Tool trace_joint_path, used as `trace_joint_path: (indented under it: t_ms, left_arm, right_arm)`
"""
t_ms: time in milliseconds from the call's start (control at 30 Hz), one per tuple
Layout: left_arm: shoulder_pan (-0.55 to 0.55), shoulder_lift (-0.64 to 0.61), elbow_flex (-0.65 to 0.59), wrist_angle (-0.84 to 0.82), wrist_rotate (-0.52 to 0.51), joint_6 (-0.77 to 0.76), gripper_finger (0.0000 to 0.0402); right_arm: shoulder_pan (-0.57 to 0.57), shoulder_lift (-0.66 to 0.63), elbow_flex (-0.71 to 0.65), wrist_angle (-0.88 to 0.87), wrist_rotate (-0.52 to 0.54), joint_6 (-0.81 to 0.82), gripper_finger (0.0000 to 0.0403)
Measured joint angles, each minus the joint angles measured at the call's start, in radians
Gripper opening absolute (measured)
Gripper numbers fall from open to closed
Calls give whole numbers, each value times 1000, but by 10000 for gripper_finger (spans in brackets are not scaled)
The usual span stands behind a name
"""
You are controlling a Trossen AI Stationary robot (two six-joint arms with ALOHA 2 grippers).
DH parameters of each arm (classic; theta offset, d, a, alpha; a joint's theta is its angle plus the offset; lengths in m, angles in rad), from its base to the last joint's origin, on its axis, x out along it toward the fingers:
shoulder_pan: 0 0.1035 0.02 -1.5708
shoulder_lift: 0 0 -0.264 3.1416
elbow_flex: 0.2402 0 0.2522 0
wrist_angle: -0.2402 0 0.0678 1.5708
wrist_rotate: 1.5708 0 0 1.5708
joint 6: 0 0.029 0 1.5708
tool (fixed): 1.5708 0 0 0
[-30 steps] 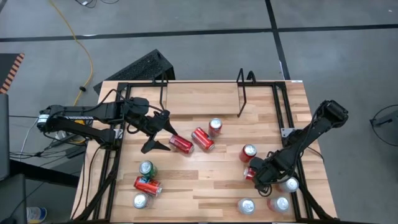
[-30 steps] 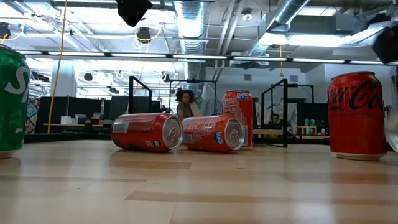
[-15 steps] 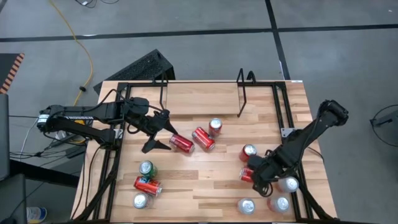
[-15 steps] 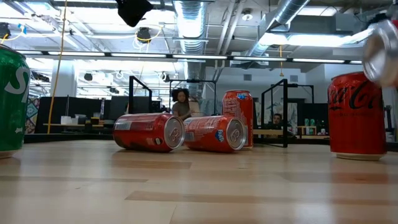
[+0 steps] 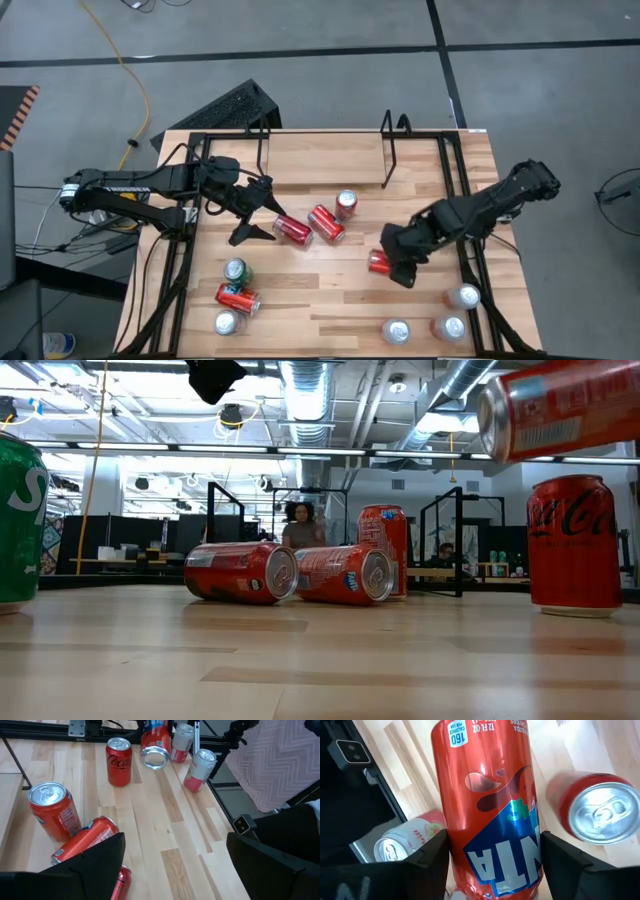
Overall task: Place canned beverage on shelf
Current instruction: Put the red soda can on the shelf
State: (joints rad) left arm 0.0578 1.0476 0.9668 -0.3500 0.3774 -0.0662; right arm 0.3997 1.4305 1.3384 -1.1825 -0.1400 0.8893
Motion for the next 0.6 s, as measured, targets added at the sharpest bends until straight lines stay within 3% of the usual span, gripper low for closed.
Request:
trace_joint_path:
  t_ms: [133,267,433,600]
  left_arm:
    - [0,0,0,2,0,-2,334]
    - [0,0,0,7,-1,-10,334]
    - [0,0,0,4,-5,-27,334]
    - [0,0,0,-5,-4,-29,334]
  right_arm:
    - [-85,63,39,-34,-144,-65,242]
    - [-147,176,163,-99,-242,-195,242]
    - [-160,399,405,-384,-194,-403,242]
    - [-148,564,561,-348,-132,-557,242]
